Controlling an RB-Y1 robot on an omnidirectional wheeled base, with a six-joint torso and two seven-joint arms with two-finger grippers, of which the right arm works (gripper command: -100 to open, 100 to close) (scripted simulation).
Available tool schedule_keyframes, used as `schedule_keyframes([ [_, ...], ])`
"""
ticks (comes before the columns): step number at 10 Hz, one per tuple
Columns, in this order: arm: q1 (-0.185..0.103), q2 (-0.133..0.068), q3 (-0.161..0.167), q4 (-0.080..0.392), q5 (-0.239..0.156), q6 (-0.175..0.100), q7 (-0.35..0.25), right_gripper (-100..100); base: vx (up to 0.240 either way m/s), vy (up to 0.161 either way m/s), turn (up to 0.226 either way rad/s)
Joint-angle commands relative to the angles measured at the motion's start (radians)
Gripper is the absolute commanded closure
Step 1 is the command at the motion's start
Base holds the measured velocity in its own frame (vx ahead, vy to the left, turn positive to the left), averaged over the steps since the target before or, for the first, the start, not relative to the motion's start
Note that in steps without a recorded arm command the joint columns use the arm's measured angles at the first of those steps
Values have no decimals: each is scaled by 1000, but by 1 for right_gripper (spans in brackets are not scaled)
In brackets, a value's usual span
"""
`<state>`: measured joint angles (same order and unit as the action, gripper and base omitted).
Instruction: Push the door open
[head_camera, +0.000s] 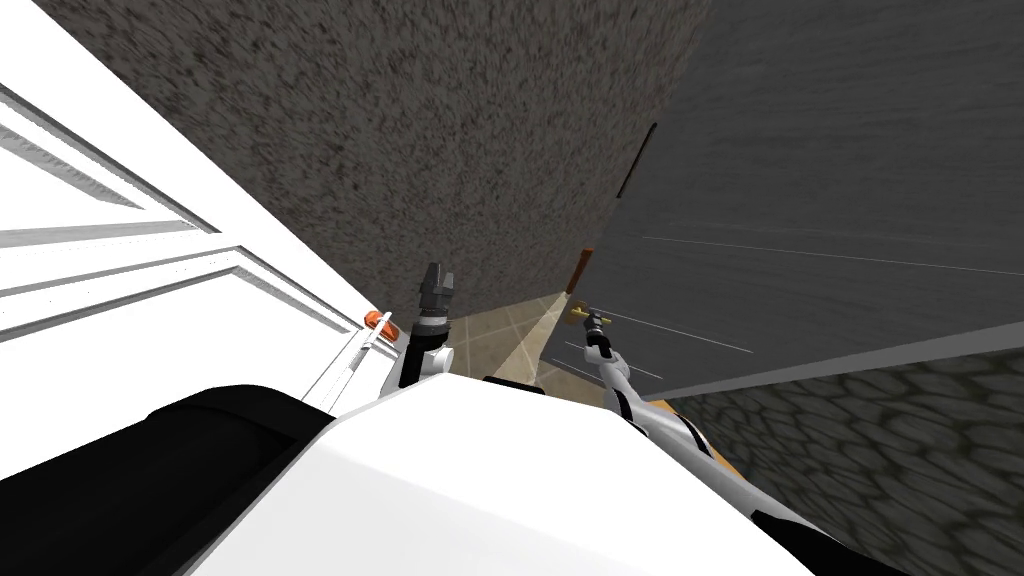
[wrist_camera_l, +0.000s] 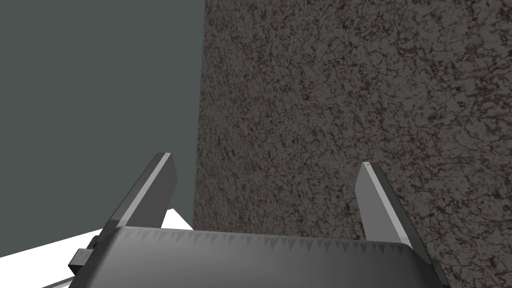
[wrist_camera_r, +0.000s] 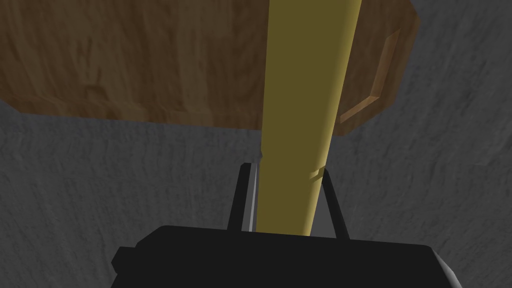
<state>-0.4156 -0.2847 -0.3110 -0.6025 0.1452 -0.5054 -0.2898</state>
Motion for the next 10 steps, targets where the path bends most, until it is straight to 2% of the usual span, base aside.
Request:
schedule_keyframes([
  [1,12,-6,-3,-28,-1,15,-2,100,59,-1,0],
  [2,17,-13,-24,-26,-9,16,8,100,137,46,-50],
  [10,34,-37,-100,-20,-37,18,42,100,192,88,-71],
])
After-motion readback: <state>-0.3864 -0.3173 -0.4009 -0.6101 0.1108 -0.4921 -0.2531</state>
